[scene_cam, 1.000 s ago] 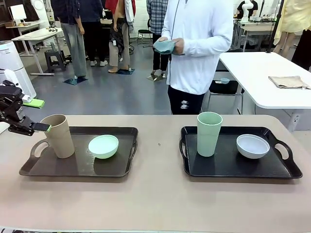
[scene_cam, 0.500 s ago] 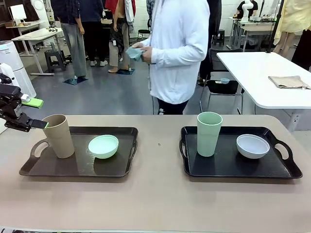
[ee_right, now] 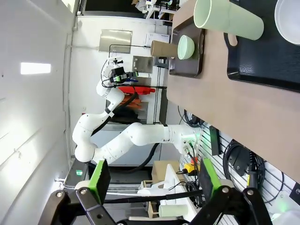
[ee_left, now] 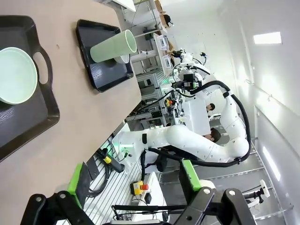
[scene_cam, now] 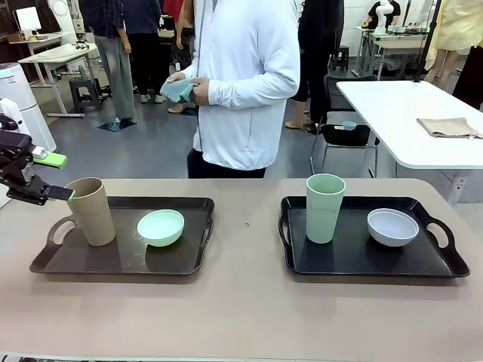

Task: Set up a tray with a mat and arrange the tableware.
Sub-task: Pick up the Picnic Bowl and Reusable plastic cup from the Handle tray in front of the human's position and hold them in the air.

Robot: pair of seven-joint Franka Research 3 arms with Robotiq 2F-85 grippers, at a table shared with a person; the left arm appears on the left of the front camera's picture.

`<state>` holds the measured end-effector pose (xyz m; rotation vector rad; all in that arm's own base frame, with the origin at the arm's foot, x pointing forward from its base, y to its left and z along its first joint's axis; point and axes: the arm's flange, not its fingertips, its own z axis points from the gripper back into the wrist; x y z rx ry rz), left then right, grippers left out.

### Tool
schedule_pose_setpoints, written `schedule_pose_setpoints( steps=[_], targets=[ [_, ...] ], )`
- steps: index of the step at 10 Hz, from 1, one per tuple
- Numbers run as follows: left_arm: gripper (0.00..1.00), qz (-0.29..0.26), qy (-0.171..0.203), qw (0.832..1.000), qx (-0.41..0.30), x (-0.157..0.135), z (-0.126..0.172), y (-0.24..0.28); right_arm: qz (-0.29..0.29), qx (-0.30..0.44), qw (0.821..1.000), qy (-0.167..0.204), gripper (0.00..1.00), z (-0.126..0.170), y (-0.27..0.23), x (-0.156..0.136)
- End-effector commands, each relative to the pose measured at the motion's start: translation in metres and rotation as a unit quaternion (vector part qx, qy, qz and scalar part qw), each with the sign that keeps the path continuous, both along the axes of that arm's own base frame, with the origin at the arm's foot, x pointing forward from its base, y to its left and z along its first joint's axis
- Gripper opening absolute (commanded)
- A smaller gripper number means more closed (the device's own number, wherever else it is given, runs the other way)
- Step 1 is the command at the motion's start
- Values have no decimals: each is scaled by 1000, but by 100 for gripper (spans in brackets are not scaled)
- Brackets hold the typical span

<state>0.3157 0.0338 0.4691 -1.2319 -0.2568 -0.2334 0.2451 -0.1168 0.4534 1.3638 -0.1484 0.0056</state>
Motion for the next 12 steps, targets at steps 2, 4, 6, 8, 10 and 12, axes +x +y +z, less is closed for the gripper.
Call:
schedule_pose_setpoints(
  steps=[2, 4, 6, 8, 10, 12],
  targets=[
    [100, 0, -12, 1000, -11, -1, 0, -1, 2, -8, 1000, -11, 100, -1, -1, -2],
    [100, 0, -12, 1000, -11, -1, 0, -1, 2, -8, 1000, -11, 100, -1, -1, -2],
    [100, 0, -12, 1000, -11, -1, 0, -1, 2, -8, 1000, -11, 100, -1, -1, -2],
    [100, 0, -12, 1000, -11, -1, 0, -1, 2, -8, 1000, -11, 100, -1, -1, -2],
    [100, 0, -12, 1000, -11, -1, 0, -1, 2, -8, 1000, -11, 100, -1, -1, -2],
    [100, 0, -12, 1000, -11, -1, 0, -1, 2, -8, 1000, -11, 100, -1, -1, -2]
  ],
)
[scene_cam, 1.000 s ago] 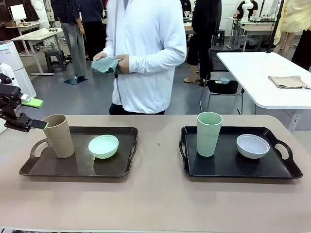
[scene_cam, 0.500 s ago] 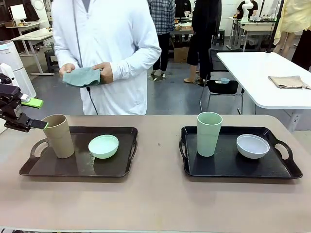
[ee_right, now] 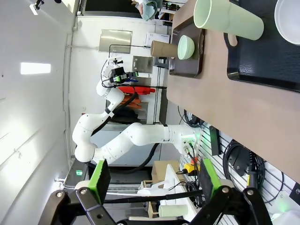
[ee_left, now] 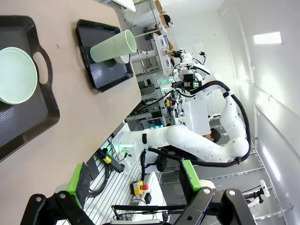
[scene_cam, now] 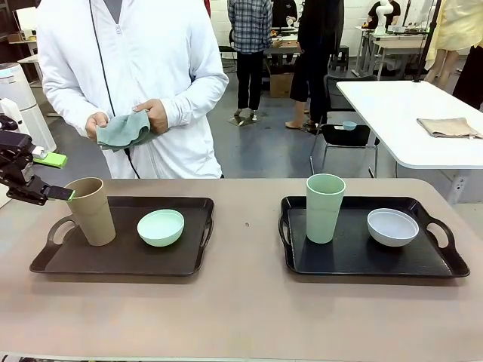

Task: Set up a tray with a mat and arrange the tableware.
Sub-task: Pick up the Picnic Bowl and Reusable plastic cup from the Handle tray in front of the human's position and hold them in the air.

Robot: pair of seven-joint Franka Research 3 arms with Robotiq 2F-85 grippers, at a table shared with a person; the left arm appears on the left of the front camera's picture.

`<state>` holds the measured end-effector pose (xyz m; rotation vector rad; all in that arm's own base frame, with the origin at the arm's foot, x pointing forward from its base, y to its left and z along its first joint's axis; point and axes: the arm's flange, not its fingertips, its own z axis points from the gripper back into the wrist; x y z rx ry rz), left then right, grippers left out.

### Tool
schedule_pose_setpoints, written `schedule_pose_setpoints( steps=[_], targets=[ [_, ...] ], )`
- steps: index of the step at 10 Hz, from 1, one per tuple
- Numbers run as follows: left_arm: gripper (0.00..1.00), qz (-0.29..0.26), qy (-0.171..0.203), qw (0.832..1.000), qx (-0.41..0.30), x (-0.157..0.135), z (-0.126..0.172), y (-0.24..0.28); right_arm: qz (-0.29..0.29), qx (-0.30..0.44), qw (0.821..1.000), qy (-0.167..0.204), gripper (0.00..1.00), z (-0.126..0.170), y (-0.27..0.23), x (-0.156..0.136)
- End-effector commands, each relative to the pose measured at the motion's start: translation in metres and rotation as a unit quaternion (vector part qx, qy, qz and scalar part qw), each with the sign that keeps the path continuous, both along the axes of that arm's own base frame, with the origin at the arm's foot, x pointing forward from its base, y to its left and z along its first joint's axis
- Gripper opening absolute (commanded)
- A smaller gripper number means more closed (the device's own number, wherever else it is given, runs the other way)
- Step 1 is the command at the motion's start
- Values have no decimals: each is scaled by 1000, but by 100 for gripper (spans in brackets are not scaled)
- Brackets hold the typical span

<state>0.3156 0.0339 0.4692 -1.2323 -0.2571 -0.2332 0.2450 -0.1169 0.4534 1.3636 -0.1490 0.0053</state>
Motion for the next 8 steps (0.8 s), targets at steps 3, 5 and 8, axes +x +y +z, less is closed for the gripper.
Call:
schedule_pose_setpoints(
  steps=[3, 5, 8],
  targets=[
    [100, 0, -12, 1000, -11, -1, 0, -1, 2, -8, 1000, -11, 100, -1, -1, -1],
    [100, 0, -12, 1000, -11, -1, 0, -1, 2, -8, 1000, -11, 100, -1, -1, -1],
    [100, 0, -12, 1000, -11, -1, 0, -1, 2, -8, 1000, -11, 100, -1, -1, -1]
  ],
)
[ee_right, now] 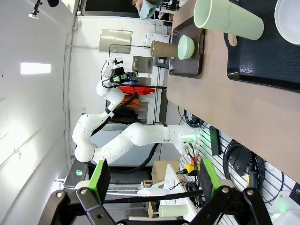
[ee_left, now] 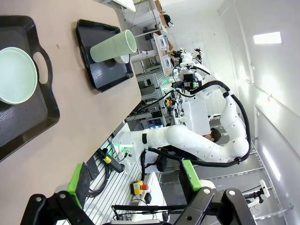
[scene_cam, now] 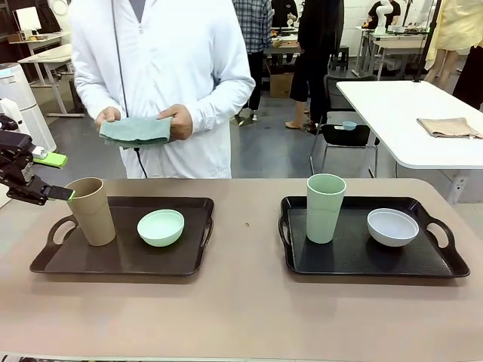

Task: Set up a tray with a mat and arrange the tableware.
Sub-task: Pick up the Picnic Bowl and Reusable plastic cup from the Handle tray in front of the human's position and hold them in the air.

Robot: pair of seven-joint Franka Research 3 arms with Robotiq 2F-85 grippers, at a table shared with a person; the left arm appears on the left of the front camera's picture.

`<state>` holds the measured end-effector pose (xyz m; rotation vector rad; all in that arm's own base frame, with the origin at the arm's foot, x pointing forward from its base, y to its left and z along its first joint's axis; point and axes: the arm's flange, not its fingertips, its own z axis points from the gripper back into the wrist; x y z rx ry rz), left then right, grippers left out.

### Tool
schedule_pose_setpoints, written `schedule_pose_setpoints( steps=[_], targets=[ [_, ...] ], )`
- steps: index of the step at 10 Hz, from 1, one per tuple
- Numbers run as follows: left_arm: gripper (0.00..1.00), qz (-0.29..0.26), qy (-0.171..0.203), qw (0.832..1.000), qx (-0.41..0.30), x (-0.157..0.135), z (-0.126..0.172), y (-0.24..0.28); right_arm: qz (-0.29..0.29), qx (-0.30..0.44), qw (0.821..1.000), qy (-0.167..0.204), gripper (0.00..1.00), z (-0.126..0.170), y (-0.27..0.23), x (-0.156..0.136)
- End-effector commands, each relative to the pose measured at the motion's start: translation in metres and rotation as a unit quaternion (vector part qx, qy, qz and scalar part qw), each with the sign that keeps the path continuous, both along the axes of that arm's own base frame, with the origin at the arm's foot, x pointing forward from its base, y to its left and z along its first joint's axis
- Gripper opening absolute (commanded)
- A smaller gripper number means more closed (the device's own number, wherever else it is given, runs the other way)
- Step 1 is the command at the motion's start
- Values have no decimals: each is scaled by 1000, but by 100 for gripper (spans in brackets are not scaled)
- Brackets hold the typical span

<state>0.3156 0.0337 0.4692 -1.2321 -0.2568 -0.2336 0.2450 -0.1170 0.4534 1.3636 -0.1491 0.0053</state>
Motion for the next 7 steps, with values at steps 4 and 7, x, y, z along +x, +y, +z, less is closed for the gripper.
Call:
schedule_pose_setpoints(
  steps=[4, 7],
  targets=[
    [100, 0, -12, 1000, -11, -1, 0, -1, 2, -8, 1000, -11, 100, -1, -1, -1],
    [100, 0, 0, 1000, 0, 0, 0, 0, 0, 0, 1000, 0, 100, 0, 0, 0]
  ],
)
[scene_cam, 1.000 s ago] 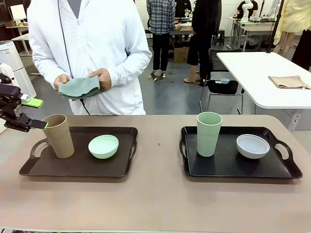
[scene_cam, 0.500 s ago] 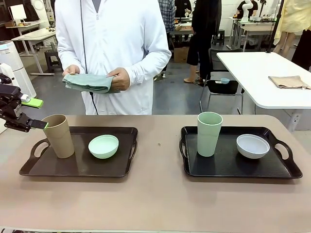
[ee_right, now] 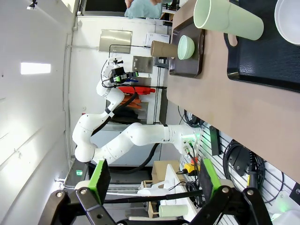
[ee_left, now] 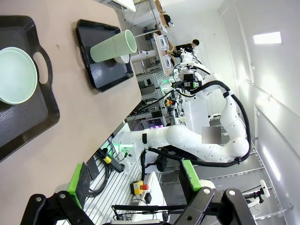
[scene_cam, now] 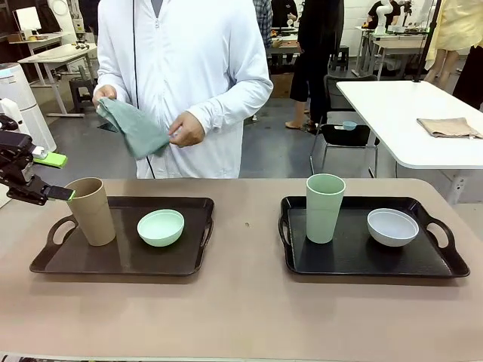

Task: Set up a tray with a mat and arrange the tableware.
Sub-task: Pick up the Picnic Bowl and Reusable plastic cup from the Handle tray in front of the human's position and hold them in the air.

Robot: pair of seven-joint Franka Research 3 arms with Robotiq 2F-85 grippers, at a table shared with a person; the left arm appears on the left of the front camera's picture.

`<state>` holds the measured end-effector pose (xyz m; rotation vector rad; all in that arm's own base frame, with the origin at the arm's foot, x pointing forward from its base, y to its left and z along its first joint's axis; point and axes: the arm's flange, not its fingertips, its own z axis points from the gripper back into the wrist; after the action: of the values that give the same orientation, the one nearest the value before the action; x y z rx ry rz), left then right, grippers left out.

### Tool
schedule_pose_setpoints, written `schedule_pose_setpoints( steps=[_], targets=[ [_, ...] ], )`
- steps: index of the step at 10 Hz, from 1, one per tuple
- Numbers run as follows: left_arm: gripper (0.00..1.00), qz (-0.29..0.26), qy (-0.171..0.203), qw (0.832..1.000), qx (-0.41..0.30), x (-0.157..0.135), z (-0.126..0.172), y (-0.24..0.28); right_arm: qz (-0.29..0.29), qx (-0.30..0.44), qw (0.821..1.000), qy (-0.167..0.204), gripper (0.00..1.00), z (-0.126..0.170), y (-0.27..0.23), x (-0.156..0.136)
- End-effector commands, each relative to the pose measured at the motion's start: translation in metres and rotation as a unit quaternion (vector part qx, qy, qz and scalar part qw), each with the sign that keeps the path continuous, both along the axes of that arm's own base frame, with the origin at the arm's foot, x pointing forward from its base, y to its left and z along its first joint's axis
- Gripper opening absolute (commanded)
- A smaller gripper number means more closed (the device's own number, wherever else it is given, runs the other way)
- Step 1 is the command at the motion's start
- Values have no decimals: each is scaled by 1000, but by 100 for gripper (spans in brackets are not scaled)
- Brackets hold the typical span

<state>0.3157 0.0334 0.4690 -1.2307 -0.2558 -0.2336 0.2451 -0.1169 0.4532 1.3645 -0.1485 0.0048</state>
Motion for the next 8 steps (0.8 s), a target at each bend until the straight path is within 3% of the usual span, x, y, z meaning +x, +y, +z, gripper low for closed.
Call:
schedule_pose_setpoints(
  steps=[1, 2, 3, 4, 5, 6, 7, 8],
  targets=[
    [100, 1, -54, 999, 3, 1, 19, 7, -98, -39, 994, 38, 100, 20, 36, 22],
    [100, -3, -106, 990, 87, -7, 42, 11, -122, -93, 988, 29, 100, 53, 79, 34],
    [100, -14, -175, 961, 214, -14, 69, 13, -134, -128, 982, 19, 100, 93, 130, 45],
    [100, -16, -226, 919, 323, -14, 88, 13, -145, -165, 976, -3, 100, 122, 172, 57],
    [100, -57, -266, 873, 405, -9, 103, 13, -149, -205, 967, -7, 100, 140, 220, 75],
    [100, -50, -293, 818, 492, 6, 108, 11, -170, -228, 959, -2, 100, 143, 253, 98],
    [100, -20, -332, 751, 570, 22, 110, 10, -171, -230, 958, 14, 100, 134, 280, 121],
    [100, 34, -363, 684, 632, 32, 117, 18, -137, -209, 968, -5, 100, 126, 297, 134]
  ],
)
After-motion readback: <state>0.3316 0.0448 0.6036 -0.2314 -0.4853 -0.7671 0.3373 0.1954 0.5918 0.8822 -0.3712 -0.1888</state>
